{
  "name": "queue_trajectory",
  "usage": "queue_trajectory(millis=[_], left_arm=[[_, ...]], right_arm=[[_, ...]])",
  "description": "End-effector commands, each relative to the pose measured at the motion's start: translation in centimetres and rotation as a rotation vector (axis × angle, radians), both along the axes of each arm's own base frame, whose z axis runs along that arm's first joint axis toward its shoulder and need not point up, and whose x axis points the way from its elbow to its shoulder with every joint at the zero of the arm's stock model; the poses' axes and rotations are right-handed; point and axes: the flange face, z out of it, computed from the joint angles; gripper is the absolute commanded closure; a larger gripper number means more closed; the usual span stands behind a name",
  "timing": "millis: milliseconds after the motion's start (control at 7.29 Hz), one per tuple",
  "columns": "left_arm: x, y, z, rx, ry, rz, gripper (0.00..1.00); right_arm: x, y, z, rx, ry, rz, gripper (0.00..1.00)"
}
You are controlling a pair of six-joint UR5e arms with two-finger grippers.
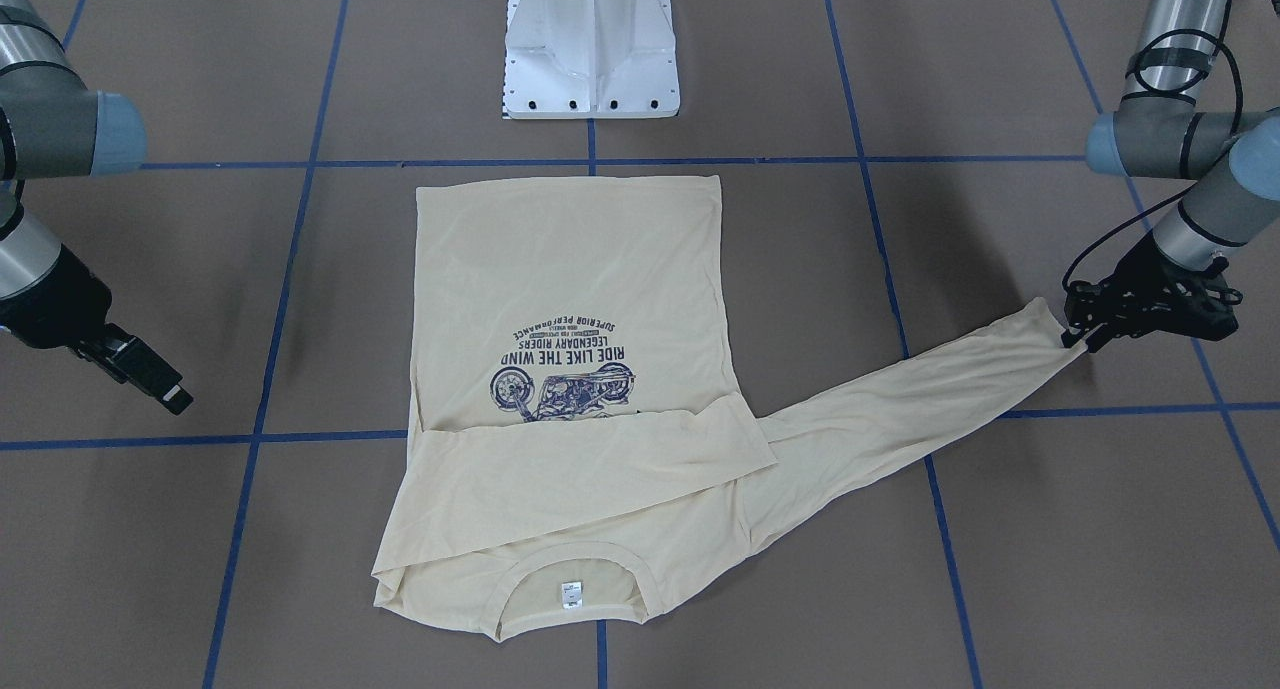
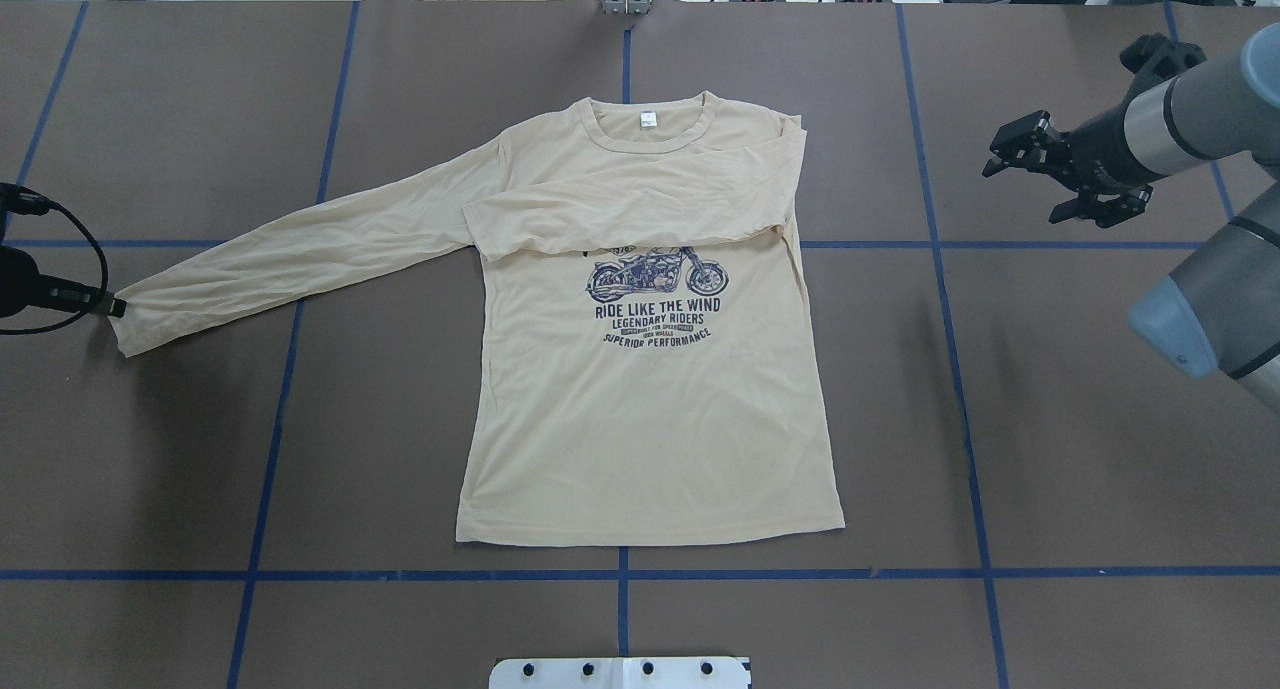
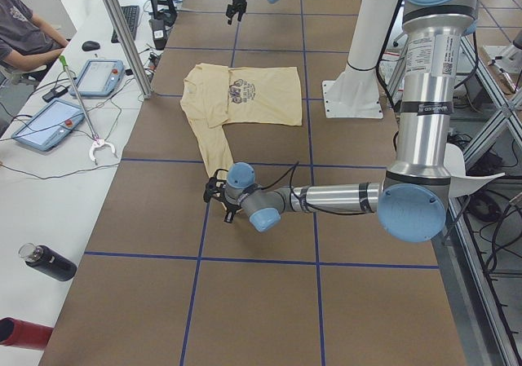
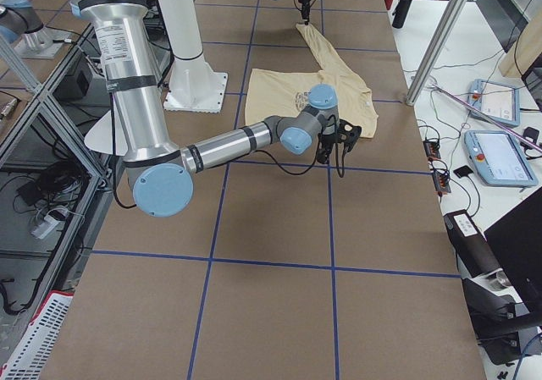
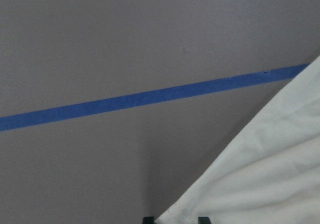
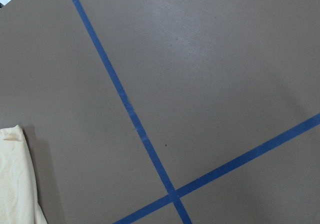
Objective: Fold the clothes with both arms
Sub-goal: 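Grasp the cuff of the other sleeve with the left gripper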
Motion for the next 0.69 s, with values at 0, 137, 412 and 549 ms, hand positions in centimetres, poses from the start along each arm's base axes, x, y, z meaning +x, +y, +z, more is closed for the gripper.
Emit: queue_trajectory(millis=[0, 137, 412, 549], left_arm=[[0.1, -0.1, 0.2, 0.001, -0.002, 0.003, 1.00], [0.0, -0.2, -0.2, 0.008, 0.002, 0.000, 1.00], [0.2, -0.6, -6.8, 0.030, 0.069, 0.010, 1.00], [1.3, -2.0, -13.3, -0.026, 0.116, -0.045, 1.00]], right_arm=[[-0.1, 0.0, -0.1, 0.001, -0.001, -0.001, 0.01], [-0.1, 0.0, -0.1, 0.000, 0.000, -0.001, 0.01], [0.2, 0.1, 0.4, -0.003, 0.003, -0.001, 0.01], [0.5, 0.5, 1.3, -0.001, 0.013, -0.010, 0.01]])
